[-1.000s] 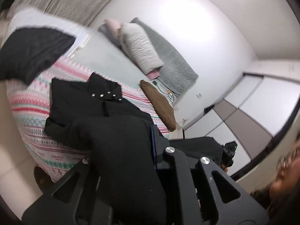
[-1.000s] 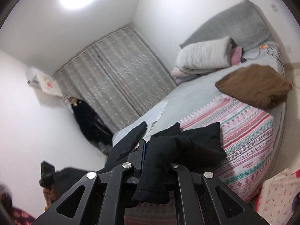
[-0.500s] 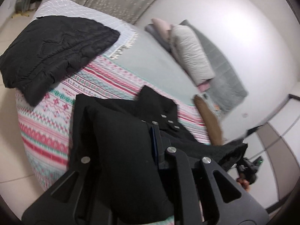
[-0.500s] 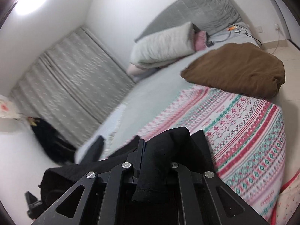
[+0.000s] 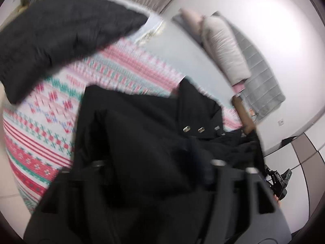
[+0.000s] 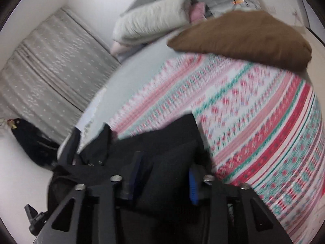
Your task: Fold large clothes
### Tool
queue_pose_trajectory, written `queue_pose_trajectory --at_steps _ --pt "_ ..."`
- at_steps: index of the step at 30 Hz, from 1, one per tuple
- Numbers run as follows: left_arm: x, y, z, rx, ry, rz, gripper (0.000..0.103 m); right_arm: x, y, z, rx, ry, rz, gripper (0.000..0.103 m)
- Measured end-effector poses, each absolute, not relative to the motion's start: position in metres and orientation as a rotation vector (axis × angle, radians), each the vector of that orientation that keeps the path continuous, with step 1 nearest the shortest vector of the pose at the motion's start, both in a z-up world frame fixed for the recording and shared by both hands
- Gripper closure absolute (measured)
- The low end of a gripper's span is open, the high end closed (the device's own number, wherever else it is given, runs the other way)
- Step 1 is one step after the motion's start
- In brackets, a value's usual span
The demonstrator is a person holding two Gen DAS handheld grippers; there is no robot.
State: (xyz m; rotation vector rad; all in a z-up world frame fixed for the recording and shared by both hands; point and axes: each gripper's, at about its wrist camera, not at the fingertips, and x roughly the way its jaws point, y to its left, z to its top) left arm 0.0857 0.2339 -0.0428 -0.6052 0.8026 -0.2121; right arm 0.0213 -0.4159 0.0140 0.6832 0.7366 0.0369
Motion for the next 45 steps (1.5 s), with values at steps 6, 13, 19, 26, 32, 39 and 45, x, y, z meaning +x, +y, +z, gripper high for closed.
queue_pose_trajectory --at_steps 6,13,19,26,32,39,45 --pt "0.074 0.237 0.003 -0.354 0.695 -0.189 0.019 0.005 -0.443 0.045 0.63 0.629 0.005 0.031" --pt "0.125 0.233 -0.027 -0.093 0.865 -0.129 0.019 0.059 -0.419 0.012 0.334 0.861 0.026 0.031" --pt "0.155 0.215 -0.046 -0.131 0.937 -0.171 0.041 0.089 -0.406 -0.012 0.311 0.919 0.033 0.045" --pt "0.148 0.206 -0.015 -0.178 0.812 -0.116 0.095 0.092 -0.381 0.016 0.171 0.814 -0.008 0.097" --pt "0.161 0.201 0.036 -0.13 0.646 -0.02 0.096 0.117 -0.372 0.056 0.112 0.705 -0.098 0.098" --pt "0.224 0.19 0.026 -0.039 0.561 0.128 0.096 0.19 -0.355 0.072 0.067 0.636 -0.209 0.098" --pt "0.275 0.192 -0.054 0.012 0.68 0.219 0.095 0.255 -0.341 0.009 0.004 0.758 -0.253 0.097"
